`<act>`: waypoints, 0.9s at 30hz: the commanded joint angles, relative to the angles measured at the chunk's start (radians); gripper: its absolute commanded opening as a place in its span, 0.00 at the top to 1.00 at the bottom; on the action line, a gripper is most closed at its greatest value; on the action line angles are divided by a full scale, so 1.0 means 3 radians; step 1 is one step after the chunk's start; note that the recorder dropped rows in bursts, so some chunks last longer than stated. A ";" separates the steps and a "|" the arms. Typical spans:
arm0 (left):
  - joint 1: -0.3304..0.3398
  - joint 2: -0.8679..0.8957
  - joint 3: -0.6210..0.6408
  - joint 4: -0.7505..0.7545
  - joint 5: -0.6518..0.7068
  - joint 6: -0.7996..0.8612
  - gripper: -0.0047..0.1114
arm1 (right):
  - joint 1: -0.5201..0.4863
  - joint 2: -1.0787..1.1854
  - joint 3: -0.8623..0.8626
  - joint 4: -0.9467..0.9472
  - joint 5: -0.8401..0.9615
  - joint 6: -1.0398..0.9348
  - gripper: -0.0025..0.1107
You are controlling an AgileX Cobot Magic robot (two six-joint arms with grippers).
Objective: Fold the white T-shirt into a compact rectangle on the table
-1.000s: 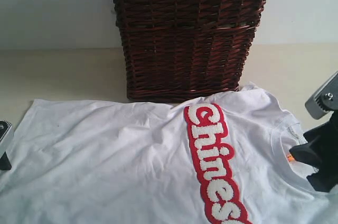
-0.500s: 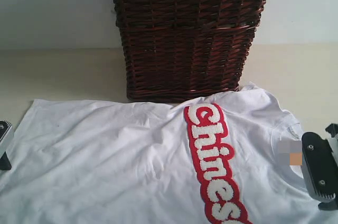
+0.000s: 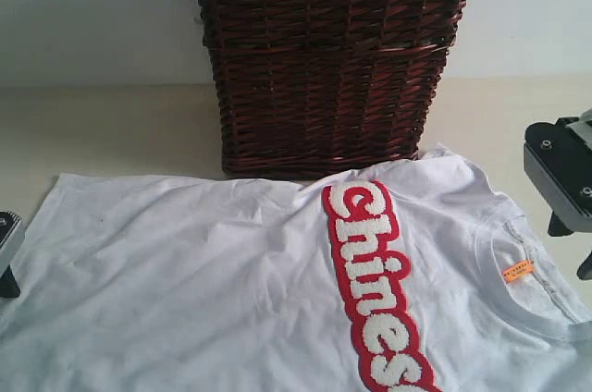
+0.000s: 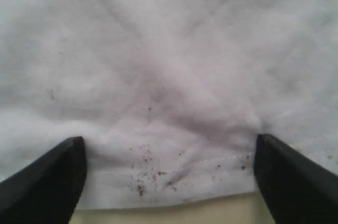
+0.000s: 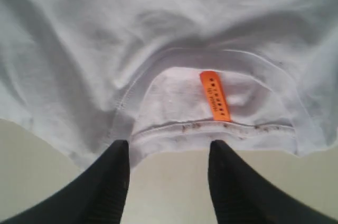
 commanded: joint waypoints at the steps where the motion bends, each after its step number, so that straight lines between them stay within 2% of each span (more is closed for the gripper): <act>1: -0.0020 0.0118 0.0048 0.0067 -0.0130 0.0043 0.24 | 0.0008 0.0165 -0.0121 0.0120 -0.0008 -0.0164 0.48; 6: -0.0020 0.0118 0.0048 0.0067 -0.0130 0.0043 0.24 | 0.0008 0.0282 -0.0114 0.0521 -0.0405 -0.0142 0.28; 8: -0.0020 0.0118 0.0048 0.0067 -0.0130 0.0043 0.24 | 0.0008 0.0339 -0.0114 0.0575 -0.0682 -0.0099 0.24; 11: -0.0020 0.0118 0.0048 0.0067 -0.0130 0.0043 0.24 | 0.0008 0.0454 -0.0114 0.0450 -0.0748 -0.0017 0.24; 16: -0.0020 0.0118 0.0048 0.0067 -0.0130 0.0043 0.24 | 0.0002 0.0742 -0.0114 0.0069 -0.0102 0.0210 0.24; 27: -0.0020 0.0118 0.0048 0.0067 -0.0130 0.0043 0.24 | -0.0035 0.1023 -0.0114 -0.0021 -0.0665 0.0221 0.24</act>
